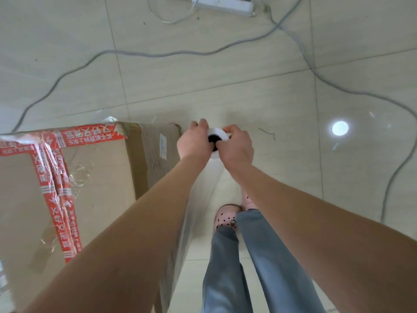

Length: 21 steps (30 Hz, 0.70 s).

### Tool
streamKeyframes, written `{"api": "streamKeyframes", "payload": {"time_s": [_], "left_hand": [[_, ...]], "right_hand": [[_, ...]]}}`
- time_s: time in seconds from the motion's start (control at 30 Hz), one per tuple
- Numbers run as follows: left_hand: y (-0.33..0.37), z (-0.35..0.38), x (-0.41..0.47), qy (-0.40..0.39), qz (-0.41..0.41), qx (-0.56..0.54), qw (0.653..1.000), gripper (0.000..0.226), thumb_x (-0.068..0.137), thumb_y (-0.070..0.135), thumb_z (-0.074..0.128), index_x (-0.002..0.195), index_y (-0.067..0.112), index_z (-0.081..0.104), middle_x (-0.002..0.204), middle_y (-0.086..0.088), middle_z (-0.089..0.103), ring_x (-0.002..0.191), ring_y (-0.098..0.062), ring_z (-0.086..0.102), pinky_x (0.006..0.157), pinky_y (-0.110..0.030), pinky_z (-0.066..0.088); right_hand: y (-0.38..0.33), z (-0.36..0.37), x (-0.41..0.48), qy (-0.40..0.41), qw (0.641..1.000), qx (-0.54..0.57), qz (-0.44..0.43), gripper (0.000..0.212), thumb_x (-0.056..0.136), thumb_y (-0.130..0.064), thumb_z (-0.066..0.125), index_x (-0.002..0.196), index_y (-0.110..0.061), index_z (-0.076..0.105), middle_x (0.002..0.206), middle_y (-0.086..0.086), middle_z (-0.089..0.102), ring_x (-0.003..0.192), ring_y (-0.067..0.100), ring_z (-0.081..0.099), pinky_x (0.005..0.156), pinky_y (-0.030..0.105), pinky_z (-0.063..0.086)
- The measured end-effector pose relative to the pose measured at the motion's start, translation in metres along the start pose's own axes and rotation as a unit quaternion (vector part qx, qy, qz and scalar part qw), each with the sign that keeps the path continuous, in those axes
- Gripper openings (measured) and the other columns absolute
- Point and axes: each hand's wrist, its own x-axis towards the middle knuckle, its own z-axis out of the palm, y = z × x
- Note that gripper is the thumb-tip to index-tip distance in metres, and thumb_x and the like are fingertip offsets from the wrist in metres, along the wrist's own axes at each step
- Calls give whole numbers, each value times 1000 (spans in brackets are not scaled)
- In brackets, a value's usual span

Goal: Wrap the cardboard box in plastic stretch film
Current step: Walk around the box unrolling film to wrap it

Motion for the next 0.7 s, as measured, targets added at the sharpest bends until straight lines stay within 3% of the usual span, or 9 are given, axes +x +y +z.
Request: {"api": "streamKeyframes", "payload": {"time_s": [0.13, 0.27, 0.37, 0.47, 0.57, 0.7], "left_hand": [[-1, -8, 14, 3, 38, 6, 999, 21, 83, 13, 56, 104, 10, 53, 101, -9, 55, 84, -33, 60, 59, -34, 42], [-9, -15, 24, 6, -4, -66, 998, 15, 80, 18, 58, 94, 13, 56, 90, -7, 59, 76, -28, 54, 62, -31, 42], [-16, -20, 28, 18, -64, -117, 991, 16, 78, 24, 62, 90, 15, 55, 81, -4, 58, 73, -26, 52, 60, -29, 39], [-24, -26, 31, 28, -135, -176, 975, 21, 76, 27, 65, 90, 14, 57, 86, -7, 65, 79, -29, 59, 62, -28, 42], [-29, -26, 29, 20, -192, -214, 958, 25, 77, 26, 64, 97, 12, 60, 96, -8, 67, 85, -26, 60, 62, -26, 38], [-23, -27, 32, -19, -176, -186, 967, 29, 79, 24, 63, 102, 9, 53, 97, -8, 63, 84, -28, 59, 61, -29, 39]], "right_hand": [[-6, 1, 9, 5, 999, -26, -18, 37, 78, -17, 56, 112, -29, 60, 109, 1, 54, 88, 22, 58, 71, 29, 43], [-17, 0, 19, 1, 997, -62, -45, 39, 78, -18, 53, 113, -33, 63, 110, -1, 54, 78, 16, 49, 65, 26, 35], [-33, 1, 26, -1, 995, -74, -70, 40, 80, -18, 52, 115, -35, 61, 114, -2, 53, 84, 16, 52, 66, 26, 34], [-49, 8, 31, -30, 994, -86, -65, 39, 81, -20, 55, 118, -31, 55, 117, 0, 48, 92, 24, 56, 68, 29, 37], [-57, 10, 34, -64, 995, -78, -12, 37, 80, -23, 59, 116, -28, 52, 117, 2, 46, 81, 23, 51, 67, 28, 36], [-61, 5, 41, -79, 994, -73, -24, 31, 79, -20, 58, 109, -28, 56, 113, 3, 49, 84, 24, 54, 65, 27, 38]]}}
